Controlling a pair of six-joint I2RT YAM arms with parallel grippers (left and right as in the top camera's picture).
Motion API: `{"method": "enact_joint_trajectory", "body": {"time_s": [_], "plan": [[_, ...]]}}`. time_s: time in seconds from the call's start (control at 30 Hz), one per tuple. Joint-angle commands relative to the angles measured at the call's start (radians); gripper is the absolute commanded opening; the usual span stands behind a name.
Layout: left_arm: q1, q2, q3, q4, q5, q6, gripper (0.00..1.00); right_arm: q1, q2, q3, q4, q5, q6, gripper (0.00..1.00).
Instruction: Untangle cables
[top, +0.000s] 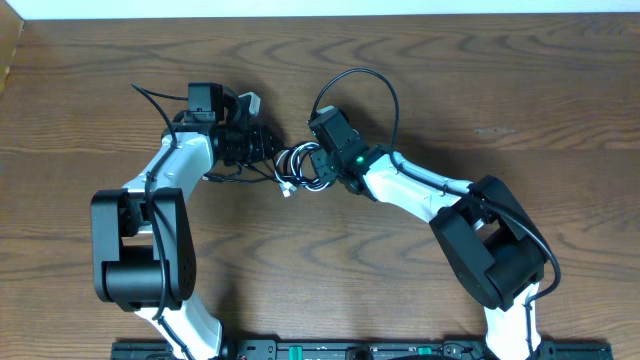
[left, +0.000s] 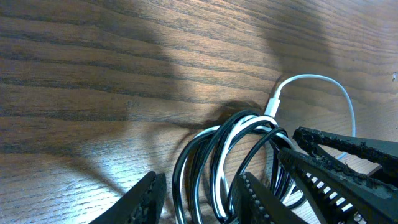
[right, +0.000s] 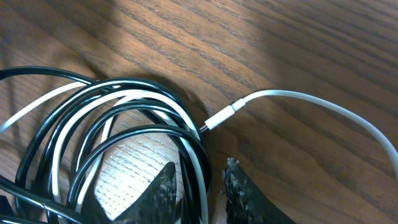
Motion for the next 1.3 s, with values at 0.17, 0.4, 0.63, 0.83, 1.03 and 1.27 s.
{"method": "enact_joint_trajectory", "body": {"time_s": [0.17,0.4,0.63,0.83,1.03,1.27], "plan": [[0.003,-0.02,-0.001,0.001,-0.005,0.013,0.43,0.006,0.008,-0.003,0.0,0.012,0.001,0.23],[0.003,-0.02,-0.001,0.001,-0.005,0.013,0.43,0.006,0.008,-0.003,0.0,0.012,0.001,0.23],[0.002,-0.02,-0.001,0.001,-0.005,0.009,0.43,0.006,0.008,-0.003,0.0,0.012,0.001,0.5],[0.002,-0.02,-0.001,0.001,-0.005,0.009,0.45,0.006,0.008,-0.003,0.0,0.012,0.001,0.53],[0.002,-0.02,-0.001,0.001,-0.005,0.005,0.45,0.006,0.008,-0.003,0.005,0.012,0.001,0.49],[0.002,-0.02,-0.001,0.001,-0.005,0.005,0.59,0.008,0.008,-0.003,0.004,0.012,0.001,0.49]]}}
